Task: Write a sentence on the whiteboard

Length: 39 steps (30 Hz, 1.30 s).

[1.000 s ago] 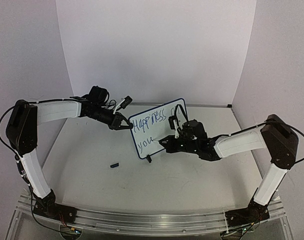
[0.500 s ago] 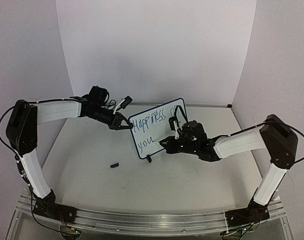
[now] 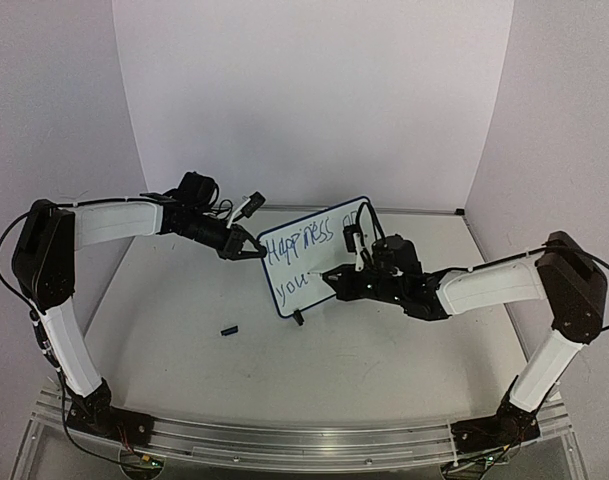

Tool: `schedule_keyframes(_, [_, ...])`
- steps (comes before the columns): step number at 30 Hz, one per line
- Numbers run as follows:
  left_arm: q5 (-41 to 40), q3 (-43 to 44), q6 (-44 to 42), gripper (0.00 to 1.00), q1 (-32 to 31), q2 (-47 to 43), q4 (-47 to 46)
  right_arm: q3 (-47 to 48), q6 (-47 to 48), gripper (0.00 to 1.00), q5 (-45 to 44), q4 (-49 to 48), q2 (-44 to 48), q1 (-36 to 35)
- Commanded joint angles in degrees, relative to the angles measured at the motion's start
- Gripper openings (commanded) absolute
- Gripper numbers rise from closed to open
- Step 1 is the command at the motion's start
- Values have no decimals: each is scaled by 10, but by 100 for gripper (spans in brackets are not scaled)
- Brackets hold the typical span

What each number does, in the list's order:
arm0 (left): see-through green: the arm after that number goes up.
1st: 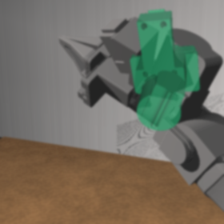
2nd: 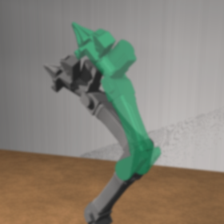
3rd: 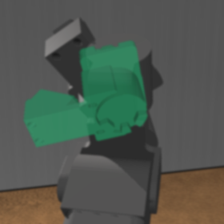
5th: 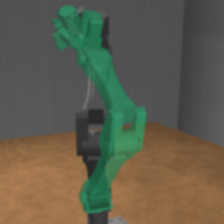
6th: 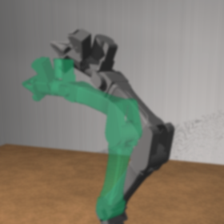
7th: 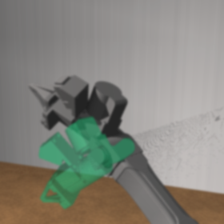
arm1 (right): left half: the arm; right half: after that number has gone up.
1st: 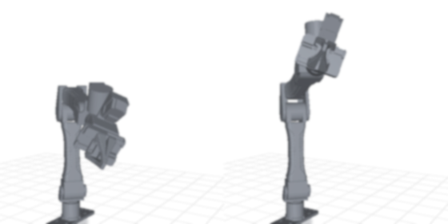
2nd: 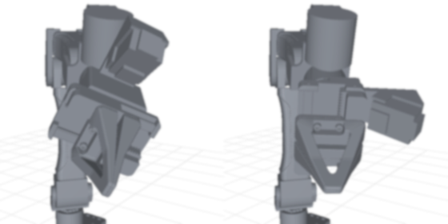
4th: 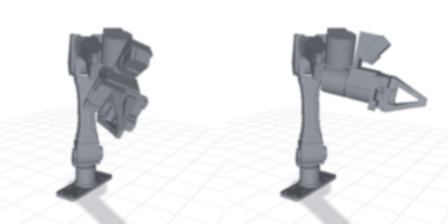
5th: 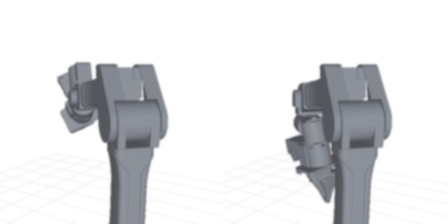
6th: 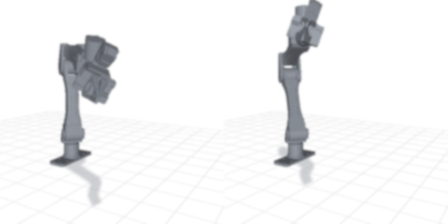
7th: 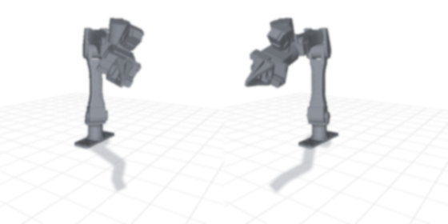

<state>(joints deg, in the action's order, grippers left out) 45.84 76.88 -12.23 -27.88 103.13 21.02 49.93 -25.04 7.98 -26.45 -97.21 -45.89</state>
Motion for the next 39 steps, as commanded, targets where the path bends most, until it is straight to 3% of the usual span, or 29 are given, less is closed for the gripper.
schedule_keyframes(1, [-50,-4,-38,0,-16,8,52,15,6,0,2,-12,-4,3])
schedule_keyframes(39, [-51,-4,-38,0,-16,10,51,18,-5,0,-31,-16,-23,18])
